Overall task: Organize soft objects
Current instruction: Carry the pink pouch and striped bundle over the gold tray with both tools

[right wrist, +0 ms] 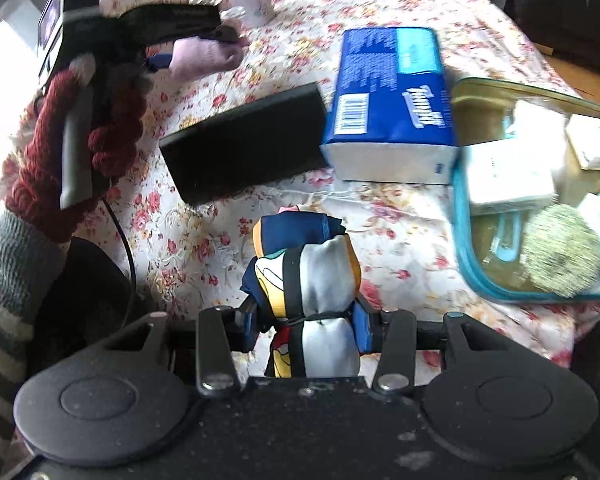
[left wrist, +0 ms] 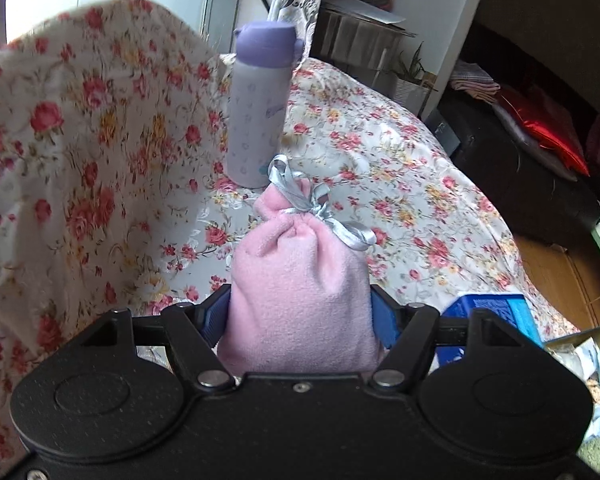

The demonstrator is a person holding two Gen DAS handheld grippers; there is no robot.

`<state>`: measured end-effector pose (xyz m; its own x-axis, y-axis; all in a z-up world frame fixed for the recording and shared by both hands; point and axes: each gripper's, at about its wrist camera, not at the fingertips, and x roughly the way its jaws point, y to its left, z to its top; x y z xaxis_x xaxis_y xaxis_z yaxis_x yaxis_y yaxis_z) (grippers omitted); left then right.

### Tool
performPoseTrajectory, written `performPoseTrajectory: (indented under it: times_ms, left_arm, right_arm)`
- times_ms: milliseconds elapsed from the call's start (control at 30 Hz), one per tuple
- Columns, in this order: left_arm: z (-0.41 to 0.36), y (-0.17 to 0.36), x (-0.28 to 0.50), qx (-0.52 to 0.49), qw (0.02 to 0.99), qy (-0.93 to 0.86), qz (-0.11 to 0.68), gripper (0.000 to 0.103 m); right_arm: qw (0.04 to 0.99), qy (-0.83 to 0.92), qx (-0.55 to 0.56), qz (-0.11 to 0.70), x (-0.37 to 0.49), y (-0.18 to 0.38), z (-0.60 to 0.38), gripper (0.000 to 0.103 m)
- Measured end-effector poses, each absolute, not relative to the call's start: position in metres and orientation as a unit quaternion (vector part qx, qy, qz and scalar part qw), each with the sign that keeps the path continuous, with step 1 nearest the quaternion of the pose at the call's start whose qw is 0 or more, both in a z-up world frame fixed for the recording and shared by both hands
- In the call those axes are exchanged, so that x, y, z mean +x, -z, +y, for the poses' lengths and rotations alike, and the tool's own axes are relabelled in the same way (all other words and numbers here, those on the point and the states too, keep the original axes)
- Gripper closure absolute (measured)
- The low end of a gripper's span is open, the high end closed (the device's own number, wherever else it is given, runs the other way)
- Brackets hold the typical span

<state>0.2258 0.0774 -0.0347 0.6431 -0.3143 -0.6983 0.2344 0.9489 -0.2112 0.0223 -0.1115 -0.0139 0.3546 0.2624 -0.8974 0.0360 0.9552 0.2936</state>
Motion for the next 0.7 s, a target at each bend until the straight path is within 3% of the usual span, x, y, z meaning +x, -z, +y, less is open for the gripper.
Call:
performPoseTrajectory:
  times_ms: [400, 700]
  left_arm:
    - [0.029, -0.003, 0.15, 0.0, 0.901, 0.19, 0.391, 0.037]
    - [-0.048, -0.031, 0.118, 0.03, 0.873, 0.263, 0.409, 0.037]
  right_arm:
    - [0.835, -0.028, 0.191, 0.515, -0.009, -0.013, -0.189, 0.059]
    - [0.845, 0.058, 0.229, 0.479, -0.031, -0.018, -0.26, 0.059]
